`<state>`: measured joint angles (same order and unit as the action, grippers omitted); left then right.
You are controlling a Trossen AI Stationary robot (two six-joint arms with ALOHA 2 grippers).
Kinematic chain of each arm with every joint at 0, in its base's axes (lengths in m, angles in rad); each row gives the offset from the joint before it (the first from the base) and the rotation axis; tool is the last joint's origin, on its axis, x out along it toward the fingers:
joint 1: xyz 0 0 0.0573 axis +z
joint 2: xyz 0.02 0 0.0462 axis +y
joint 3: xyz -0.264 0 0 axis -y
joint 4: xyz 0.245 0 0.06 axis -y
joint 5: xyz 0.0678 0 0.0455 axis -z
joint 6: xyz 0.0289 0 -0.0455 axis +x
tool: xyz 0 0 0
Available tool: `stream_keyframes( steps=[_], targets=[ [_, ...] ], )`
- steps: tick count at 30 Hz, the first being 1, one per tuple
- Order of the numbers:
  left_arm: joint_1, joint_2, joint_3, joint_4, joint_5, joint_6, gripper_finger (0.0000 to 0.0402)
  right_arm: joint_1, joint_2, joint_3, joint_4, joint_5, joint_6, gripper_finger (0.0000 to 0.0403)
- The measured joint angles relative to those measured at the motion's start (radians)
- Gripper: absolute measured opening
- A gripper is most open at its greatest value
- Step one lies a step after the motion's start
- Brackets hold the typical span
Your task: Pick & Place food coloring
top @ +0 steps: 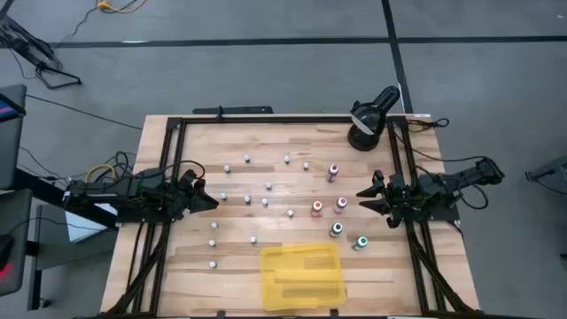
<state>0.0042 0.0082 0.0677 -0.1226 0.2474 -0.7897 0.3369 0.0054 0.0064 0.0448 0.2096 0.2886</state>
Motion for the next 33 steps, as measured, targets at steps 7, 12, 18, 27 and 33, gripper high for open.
stream_keyframes(
  steps=[7, 12, 18, 27, 33],
  targets=[
    [0.0, 0.0, 0.0, 0.0, 0.0, 0.0, 0.0087, 0.0, 0.0, 0.0, 0.0, 0.0, 0.0, 0.0137],
    [0.0, 0.0, 0.0, 0.0, 0.0, 0.0, 0.0087, 0.0, 0.0, 0.0, 0.0, 0.0, 0.0, 0.0139],
    [0.0, 0.0, 0.0, 0.0, 0.0, 0.0, 0.0087, 0.0, 0.0, 0.0, 0.0, 0.0, 0.0, 0.0137],
    [0.0, 0.0, 0.0, 0.0, 0.0, 0.0, 0.0087, 0.0, 0.0, 0.0, 0.0, 0.0, 0.0, 0.0137],
    [-0.001, 0.0, -0.003, 0.015, -0.087, 0.0, 0.0087, 0.0, 0.0, 0.0, 0.0, 0.0, 0.0, 0.0139]
  ],
)
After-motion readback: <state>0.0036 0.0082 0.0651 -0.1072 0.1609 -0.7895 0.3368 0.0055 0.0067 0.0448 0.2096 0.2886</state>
